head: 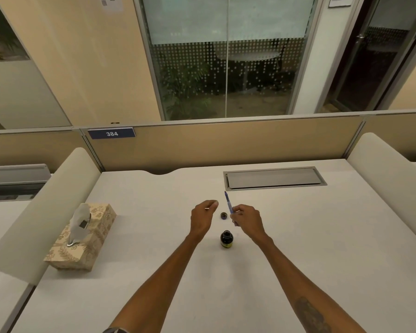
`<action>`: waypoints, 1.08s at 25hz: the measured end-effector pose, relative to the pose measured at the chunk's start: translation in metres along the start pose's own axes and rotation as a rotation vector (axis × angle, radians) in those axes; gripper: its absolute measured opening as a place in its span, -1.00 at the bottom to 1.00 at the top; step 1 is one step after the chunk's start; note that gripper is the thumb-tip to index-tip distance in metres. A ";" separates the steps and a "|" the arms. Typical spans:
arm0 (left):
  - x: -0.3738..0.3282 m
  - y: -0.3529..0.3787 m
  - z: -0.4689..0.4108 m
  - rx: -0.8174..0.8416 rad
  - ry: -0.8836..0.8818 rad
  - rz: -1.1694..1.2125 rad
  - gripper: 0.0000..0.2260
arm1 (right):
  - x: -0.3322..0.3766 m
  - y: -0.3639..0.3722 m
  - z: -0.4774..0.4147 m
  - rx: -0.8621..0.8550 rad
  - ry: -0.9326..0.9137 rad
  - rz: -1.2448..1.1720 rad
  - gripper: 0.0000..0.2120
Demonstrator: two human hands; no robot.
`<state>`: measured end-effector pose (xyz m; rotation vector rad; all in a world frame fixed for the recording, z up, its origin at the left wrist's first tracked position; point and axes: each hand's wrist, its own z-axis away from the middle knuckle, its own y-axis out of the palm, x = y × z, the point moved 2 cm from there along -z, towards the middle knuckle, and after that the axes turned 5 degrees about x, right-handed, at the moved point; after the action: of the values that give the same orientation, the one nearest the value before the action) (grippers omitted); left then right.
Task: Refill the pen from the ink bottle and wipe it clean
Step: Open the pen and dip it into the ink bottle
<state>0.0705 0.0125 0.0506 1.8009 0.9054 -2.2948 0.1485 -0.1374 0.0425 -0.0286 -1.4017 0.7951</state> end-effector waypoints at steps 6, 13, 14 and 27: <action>-0.010 0.002 -0.003 0.073 -0.027 0.326 -0.74 | 0.022 0.003 0.008 0.150 -0.074 -0.076 -0.85; -0.011 0.000 0.000 0.076 -0.056 0.459 -0.78 | 0.028 0.004 0.018 0.319 -0.083 -0.168 -0.77; -0.011 0.001 0.000 0.077 -0.071 0.479 -0.78 | 0.031 0.005 0.019 0.349 -0.071 -0.194 -0.73; -0.025 0.008 0.000 0.091 -0.107 0.504 -0.82 | 0.036 0.006 0.021 0.144 -0.015 -0.430 -0.82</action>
<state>0.0815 -0.0011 0.0700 1.6745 0.2854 -2.1003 0.1260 -0.1231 0.0754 0.3789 -1.2995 0.5343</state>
